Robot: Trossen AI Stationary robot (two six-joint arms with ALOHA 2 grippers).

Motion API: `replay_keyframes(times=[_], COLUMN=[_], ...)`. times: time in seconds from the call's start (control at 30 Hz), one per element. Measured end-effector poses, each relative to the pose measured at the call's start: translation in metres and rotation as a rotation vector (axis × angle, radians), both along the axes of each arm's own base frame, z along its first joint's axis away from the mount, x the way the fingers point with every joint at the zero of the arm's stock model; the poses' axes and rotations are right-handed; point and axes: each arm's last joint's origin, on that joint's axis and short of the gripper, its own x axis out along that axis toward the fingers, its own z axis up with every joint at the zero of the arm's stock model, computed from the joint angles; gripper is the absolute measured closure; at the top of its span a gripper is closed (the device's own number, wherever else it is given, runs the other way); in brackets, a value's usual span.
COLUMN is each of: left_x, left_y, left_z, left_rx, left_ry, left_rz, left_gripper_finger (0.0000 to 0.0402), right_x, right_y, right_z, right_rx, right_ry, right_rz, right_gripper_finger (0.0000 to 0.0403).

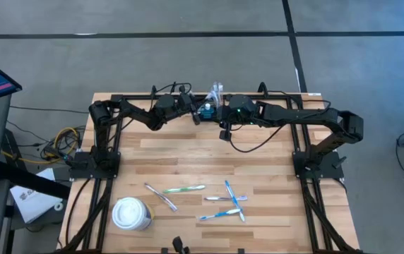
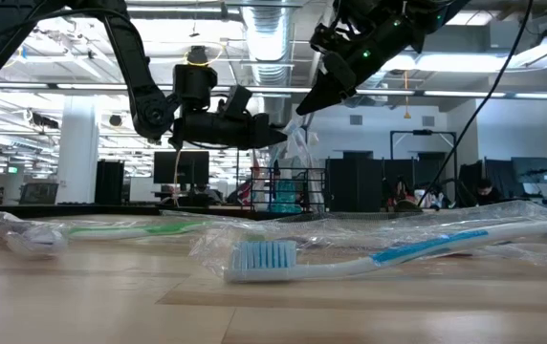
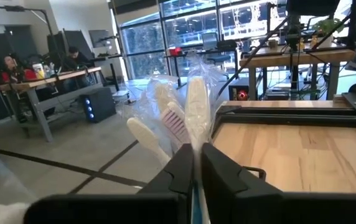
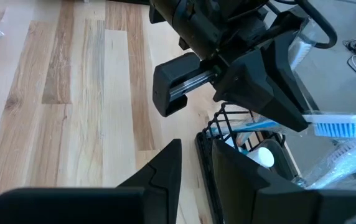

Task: Pick & Place toothbrushing station
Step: Adjust the blue toothbrush in the mesh organizer

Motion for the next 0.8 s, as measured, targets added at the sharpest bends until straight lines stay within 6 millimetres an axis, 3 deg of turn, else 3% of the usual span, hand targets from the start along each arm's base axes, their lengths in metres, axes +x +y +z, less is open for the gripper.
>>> replay_keyframes(times=[0.53, 0.8], left_x=[0.0, -0.011], left_y=[0.0, -0.005], left_z=[0.003, -0.004], left_rx=[-0.068, -0.114], left_ry=[-0.065, -0.122], left_rz=[0.019, 0.044], left_gripper_finger=[0.0396, 0.0397], right_x=[0.0, 0.0], right_y=[0.0, 0.0], right_z=[0.0, -0.001], right_rx=[0.002, 0.003], right_ry=[0.005, 0.009], right_rz=[0.0, 0.0], right_gripper_finger=[0.0321, 0.0321])
